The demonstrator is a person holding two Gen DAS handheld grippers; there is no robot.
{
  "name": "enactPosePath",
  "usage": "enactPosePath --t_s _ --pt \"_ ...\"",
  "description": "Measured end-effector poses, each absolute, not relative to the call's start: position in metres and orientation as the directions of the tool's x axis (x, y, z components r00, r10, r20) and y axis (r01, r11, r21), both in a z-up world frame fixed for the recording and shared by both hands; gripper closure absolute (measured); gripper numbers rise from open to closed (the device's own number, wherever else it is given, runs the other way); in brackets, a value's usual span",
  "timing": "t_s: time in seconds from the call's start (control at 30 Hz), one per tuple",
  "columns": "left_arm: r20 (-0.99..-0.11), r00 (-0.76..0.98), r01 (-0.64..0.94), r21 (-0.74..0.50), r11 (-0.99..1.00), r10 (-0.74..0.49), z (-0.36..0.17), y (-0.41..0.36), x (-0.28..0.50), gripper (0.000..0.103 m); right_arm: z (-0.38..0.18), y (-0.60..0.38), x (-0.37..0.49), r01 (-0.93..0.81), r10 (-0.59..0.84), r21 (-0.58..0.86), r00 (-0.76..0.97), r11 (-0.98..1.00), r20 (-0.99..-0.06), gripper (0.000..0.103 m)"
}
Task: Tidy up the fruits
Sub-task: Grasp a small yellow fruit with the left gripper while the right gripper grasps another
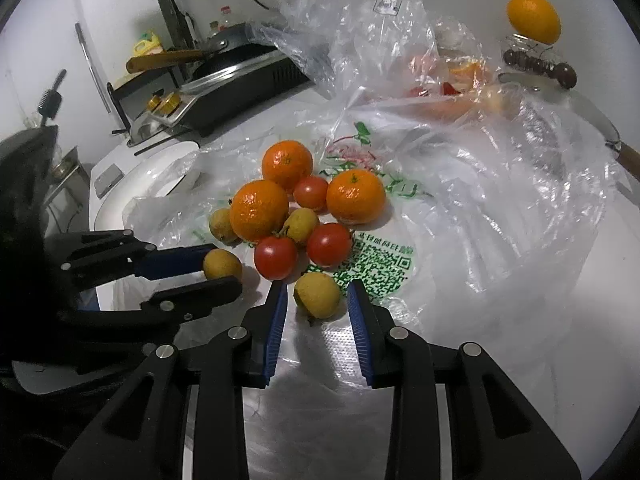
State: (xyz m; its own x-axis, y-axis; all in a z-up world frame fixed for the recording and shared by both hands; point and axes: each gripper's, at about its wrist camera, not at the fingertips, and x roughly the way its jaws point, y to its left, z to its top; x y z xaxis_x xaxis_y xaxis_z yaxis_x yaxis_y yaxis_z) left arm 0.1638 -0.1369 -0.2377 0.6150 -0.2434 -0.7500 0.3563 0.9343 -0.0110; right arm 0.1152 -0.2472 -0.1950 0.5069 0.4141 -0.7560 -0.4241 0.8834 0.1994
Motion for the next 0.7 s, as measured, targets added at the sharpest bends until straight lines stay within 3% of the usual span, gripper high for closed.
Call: enactPosePath --t_s 0.37,0.47,0.7 --pt "-0.712 0.660 0.322 -0.020 0.947 -0.239 -0.221 -0.116 0.154 0.076 -0.201 -0.235 0.123 -0.418 0.370 0.160 0.489 0.894 -0.790 0.069" --pt "-0.704 0.669 0.321 -0.019 0.947 -0.241 -0.216 -0.113 0.152 0.076 -0.201 -0.233 0.122 -0.414 0.358 0.148 0.495 0.898 -0.791 0.075" --pt "-0.675 0.695 0.323 -0.016 0.946 -0.248 -0.206 -0.101 0.142 0.076 -0.188 -0.224 0.113 -0.422 0.359 0.133 0.519 0.897 -0.775 0.075"
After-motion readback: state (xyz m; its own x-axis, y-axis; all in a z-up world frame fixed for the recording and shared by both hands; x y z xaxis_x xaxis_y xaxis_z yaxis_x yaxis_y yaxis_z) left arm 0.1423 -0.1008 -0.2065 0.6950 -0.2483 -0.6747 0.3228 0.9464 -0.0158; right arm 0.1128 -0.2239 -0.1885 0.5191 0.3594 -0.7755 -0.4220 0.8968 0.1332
